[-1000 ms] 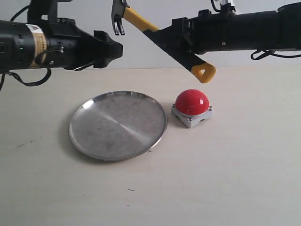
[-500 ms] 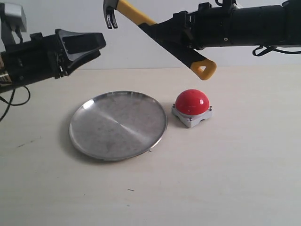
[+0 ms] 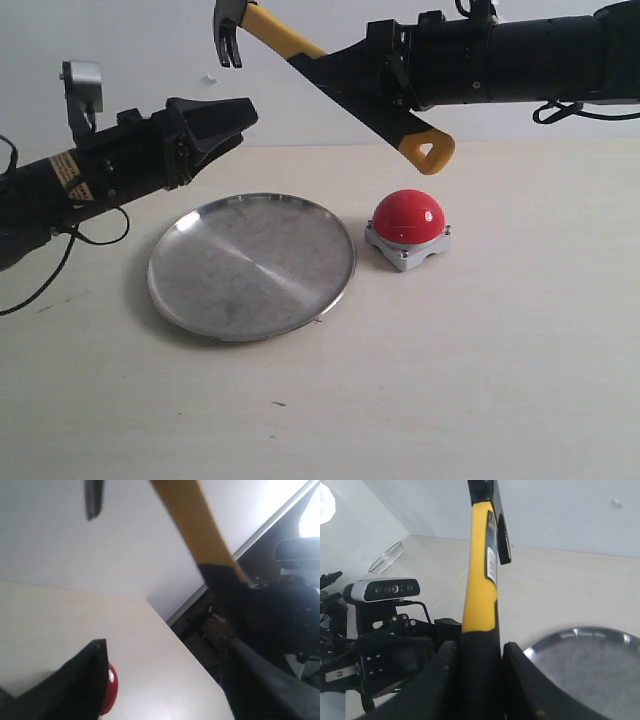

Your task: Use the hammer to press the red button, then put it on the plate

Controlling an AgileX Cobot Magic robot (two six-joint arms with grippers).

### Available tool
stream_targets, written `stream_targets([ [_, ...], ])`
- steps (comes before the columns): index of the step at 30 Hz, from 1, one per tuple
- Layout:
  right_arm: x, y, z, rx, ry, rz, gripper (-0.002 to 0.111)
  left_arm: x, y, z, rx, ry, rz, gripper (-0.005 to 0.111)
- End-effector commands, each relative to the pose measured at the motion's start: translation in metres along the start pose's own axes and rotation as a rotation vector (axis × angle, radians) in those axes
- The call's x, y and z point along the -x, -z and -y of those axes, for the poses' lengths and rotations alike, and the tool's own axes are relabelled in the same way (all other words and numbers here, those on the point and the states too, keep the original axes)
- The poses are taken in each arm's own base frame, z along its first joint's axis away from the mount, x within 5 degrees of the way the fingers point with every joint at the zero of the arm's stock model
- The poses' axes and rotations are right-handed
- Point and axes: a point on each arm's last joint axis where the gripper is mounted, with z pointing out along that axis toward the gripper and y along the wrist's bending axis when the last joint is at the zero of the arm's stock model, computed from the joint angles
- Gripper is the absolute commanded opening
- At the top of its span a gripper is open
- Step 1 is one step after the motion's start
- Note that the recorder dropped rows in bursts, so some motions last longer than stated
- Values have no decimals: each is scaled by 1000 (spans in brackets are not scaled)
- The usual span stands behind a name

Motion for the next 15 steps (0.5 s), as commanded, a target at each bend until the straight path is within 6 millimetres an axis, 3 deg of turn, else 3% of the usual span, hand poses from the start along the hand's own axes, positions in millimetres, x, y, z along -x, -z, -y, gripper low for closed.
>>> stream_targets([
  [1,2,-10,-11,72,-23,23,0,5,-18,14,-69,-19,31,62],
  [15,1,-11,-16,117,-40,11,0,13,-28,21,-87,14,96,62],
])
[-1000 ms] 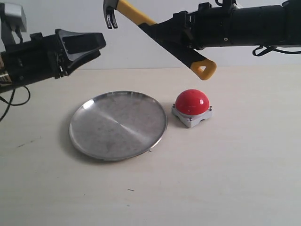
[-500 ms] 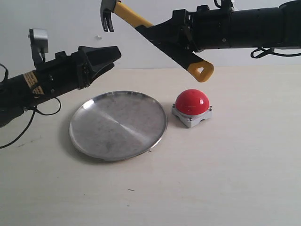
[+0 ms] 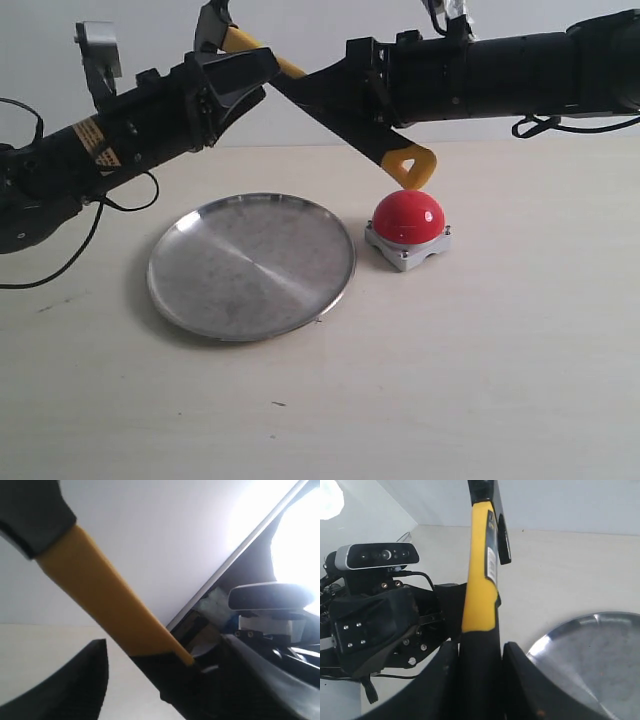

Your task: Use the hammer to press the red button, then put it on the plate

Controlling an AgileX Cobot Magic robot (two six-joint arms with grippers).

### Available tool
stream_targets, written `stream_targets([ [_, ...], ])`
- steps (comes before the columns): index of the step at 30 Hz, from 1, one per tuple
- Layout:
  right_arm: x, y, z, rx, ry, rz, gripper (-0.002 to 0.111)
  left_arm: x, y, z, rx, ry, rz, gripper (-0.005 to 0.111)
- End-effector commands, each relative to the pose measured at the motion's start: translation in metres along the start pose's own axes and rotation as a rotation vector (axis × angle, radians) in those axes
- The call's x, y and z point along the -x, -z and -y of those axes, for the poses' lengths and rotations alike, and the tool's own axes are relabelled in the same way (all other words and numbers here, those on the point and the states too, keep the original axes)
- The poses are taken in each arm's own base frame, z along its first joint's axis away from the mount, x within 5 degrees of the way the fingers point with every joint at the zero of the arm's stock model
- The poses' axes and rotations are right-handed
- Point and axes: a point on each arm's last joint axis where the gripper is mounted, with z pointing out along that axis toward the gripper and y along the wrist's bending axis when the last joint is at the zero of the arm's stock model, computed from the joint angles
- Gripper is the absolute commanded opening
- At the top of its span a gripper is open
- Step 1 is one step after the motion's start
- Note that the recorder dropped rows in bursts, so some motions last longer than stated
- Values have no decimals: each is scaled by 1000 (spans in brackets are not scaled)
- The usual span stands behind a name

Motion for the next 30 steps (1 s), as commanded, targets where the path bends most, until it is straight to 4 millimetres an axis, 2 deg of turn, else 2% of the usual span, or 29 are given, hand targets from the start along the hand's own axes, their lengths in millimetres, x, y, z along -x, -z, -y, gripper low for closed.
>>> stream_targets([
  [1,11,3,-15,91,1,50,0,-1,-4,3,-20,13,12,62],
  [7,10,4,-20,142,-6,39,0,-5,-9,8,-28,27,19,62],
  [10,10,3,-19,138,-34,38,0,-7,-11,10,-32,33,22,56],
  [13,10,3,-19,138,-49,37,0,-8,-11,10,-33,36,24,44],
  [20,10,3,-19,134,-52,37,0,-7,-11,10,-29,40,35,0],
  [30,10,3,-18,131,-59,37,0,-3,-11,8,-11,-31,79,0],
])
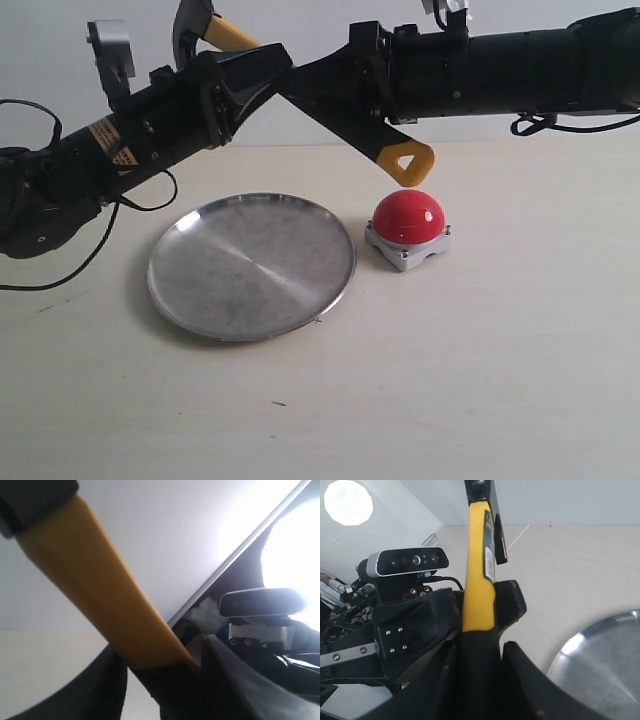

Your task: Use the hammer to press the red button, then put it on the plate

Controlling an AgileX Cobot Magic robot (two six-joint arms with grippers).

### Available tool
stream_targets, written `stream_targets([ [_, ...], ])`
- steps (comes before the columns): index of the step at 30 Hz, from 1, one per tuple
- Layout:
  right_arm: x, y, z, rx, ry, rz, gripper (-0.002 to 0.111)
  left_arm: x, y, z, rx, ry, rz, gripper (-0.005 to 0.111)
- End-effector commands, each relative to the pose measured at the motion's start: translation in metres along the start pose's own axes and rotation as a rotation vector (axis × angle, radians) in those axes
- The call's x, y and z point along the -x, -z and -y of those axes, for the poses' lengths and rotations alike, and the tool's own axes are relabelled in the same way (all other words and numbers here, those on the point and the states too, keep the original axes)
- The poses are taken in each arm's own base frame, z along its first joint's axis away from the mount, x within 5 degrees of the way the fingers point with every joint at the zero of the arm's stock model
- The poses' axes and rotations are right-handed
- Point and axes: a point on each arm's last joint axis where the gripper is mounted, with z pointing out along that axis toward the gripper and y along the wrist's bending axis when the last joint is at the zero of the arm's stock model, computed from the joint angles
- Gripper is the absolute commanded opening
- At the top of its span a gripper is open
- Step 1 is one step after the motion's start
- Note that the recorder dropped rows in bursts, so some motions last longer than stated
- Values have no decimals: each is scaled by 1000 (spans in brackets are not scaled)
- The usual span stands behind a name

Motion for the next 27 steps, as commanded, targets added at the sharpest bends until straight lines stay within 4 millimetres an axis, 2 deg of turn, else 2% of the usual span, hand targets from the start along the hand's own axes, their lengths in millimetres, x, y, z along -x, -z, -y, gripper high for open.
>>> stream_targets([
  [1,9,2,-11,51,5,45,0,5,-2,-1,14,-59,52,0],
  [12,9,2,-12,55,-20,43,0,12,-2,-3,29,23,114,0],
  [19,9,2,-11,52,-65,43,0,23,-12,4,-19,51,131,0],
  [27,9,2,-12,54,-69,42,0,25,-13,5,-26,85,135,3],
])
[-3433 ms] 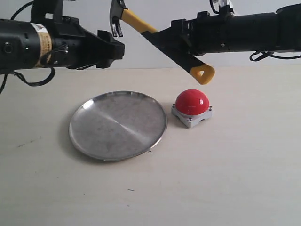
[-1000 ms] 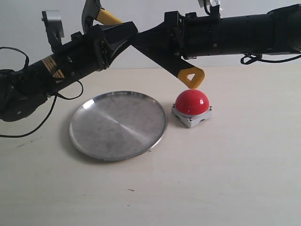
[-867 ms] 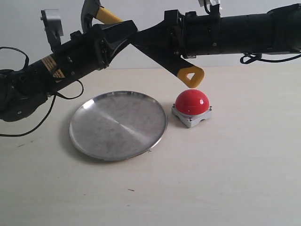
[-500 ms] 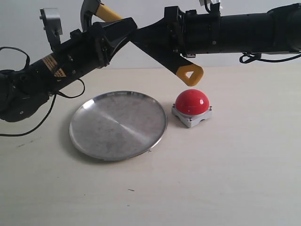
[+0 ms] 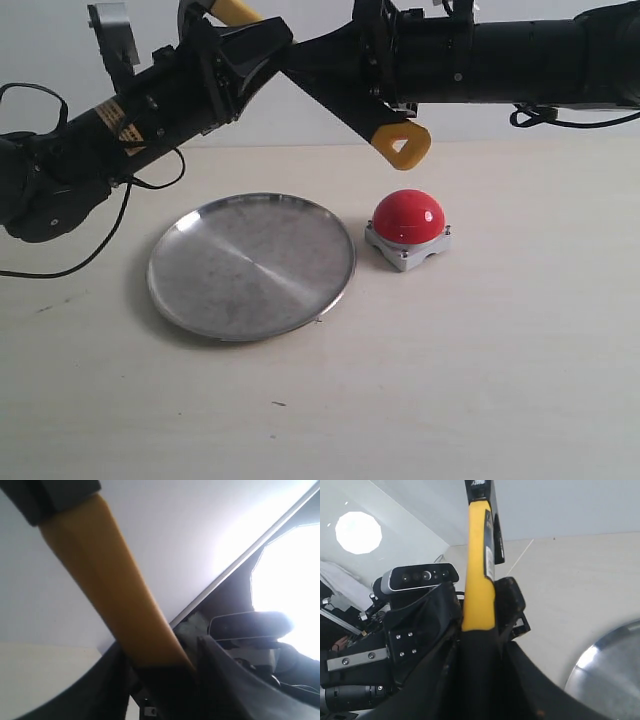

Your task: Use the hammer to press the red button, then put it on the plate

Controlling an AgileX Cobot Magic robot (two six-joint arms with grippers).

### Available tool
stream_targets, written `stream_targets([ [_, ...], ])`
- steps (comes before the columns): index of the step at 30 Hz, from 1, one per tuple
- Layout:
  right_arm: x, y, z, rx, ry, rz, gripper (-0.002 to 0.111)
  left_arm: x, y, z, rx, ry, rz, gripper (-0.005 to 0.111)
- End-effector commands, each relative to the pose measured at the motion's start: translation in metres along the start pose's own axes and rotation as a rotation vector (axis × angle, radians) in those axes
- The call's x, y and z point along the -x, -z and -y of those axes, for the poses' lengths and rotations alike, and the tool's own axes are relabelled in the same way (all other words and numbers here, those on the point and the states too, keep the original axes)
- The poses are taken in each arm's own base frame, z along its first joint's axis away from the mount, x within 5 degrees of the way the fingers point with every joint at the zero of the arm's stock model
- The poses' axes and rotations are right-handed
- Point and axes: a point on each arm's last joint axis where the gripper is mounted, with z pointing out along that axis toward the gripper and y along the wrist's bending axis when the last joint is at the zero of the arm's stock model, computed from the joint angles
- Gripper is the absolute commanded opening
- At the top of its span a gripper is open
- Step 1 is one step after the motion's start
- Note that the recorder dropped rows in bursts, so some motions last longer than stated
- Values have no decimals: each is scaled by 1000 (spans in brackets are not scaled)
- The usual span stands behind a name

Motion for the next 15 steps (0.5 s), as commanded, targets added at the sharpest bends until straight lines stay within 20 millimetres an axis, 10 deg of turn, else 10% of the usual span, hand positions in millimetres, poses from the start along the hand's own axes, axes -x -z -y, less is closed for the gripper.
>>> stream_targets([
  [1,1,1,-9,38,23,-15,0,14,-2,2,-9,19,87,6],
  [7,1,1,-9,41,21,-16,0,14,-2,2,-8,25,91,47],
  [15,1,2,-9,44,21,-17,0,5,-7,8,-23,40,79,23],
])
